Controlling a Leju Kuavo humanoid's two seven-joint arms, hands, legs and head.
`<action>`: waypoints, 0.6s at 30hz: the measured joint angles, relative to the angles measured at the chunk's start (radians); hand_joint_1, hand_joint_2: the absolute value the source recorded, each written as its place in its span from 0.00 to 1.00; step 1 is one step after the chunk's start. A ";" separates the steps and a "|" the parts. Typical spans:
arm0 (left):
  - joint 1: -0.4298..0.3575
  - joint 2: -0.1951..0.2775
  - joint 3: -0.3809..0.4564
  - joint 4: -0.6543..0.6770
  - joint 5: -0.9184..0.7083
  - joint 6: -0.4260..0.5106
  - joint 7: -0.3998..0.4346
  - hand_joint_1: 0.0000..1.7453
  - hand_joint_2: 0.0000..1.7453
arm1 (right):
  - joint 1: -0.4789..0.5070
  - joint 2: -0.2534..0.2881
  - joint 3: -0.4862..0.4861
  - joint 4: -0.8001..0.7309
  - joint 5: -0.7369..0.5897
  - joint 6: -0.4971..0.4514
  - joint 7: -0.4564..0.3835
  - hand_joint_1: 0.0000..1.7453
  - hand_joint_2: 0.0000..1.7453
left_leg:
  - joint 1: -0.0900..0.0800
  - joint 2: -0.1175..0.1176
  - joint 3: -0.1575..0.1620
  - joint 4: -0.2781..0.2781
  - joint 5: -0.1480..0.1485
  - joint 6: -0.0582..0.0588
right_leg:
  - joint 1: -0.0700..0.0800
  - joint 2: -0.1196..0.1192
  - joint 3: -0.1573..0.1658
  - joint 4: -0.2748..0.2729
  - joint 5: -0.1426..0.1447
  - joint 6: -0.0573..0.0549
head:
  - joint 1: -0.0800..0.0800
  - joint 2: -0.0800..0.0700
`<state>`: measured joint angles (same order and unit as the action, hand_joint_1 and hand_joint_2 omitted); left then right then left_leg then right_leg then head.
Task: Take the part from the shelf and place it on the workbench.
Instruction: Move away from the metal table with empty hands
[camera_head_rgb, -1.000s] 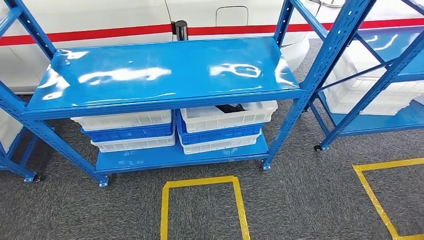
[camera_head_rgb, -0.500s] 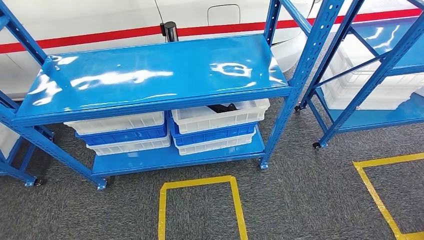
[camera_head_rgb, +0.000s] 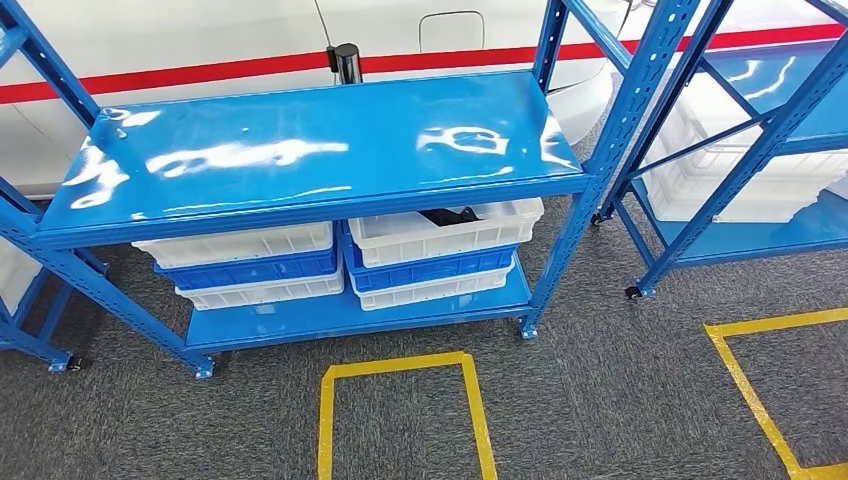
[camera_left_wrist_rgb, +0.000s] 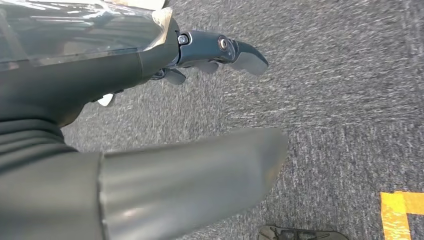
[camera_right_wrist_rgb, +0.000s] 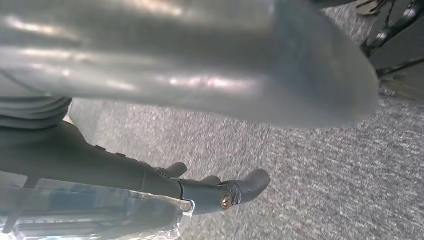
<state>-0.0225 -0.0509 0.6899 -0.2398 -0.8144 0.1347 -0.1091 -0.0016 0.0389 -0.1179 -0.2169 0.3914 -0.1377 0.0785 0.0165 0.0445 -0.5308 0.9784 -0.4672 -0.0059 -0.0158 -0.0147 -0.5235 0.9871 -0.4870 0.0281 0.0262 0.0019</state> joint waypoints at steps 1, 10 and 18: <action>0.005 0.002 -0.022 -0.004 0.028 -0.004 0.004 0.00 0.00 | 0.005 -0.001 0.003 -0.005 -0.014 0.005 -0.003 0.00 0.00 | -0.001 0.000 0.000 0.000 0.000 0.000 | -0.001 0.000 0.000 0.000 0.000 0.000 | 0.000 0.000; 0.053 0.016 -0.217 -0.046 0.273 -0.045 0.035 0.00 0.00 | 0.047 -0.008 0.032 -0.050 -0.131 0.045 -0.025 0.00 0.00 | -0.003 0.000 0.000 0.001 -0.001 0.002 | -0.003 0.000 0.001 0.000 0.000 0.001 | 0.000 0.000; 0.096 0.026 -0.395 -0.084 0.494 -0.080 0.063 0.00 0.00 | 0.084 -0.017 0.059 -0.091 -0.238 0.082 -0.046 0.00 0.00 | -0.003 0.000 0.000 0.001 -0.002 0.002 | -0.003 0.000 -0.002 0.000 0.000 0.001 | 0.000 0.000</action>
<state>0.0731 -0.0246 0.2953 -0.3240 -0.3202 0.0550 -0.0458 0.0820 0.0221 -0.0591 -0.3076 0.1538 -0.0561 0.0327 0.0135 0.0445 -0.5309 0.9795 -0.4688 -0.0039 -0.0191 -0.0147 -0.5253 0.9870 -0.4868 0.0287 0.0260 0.0019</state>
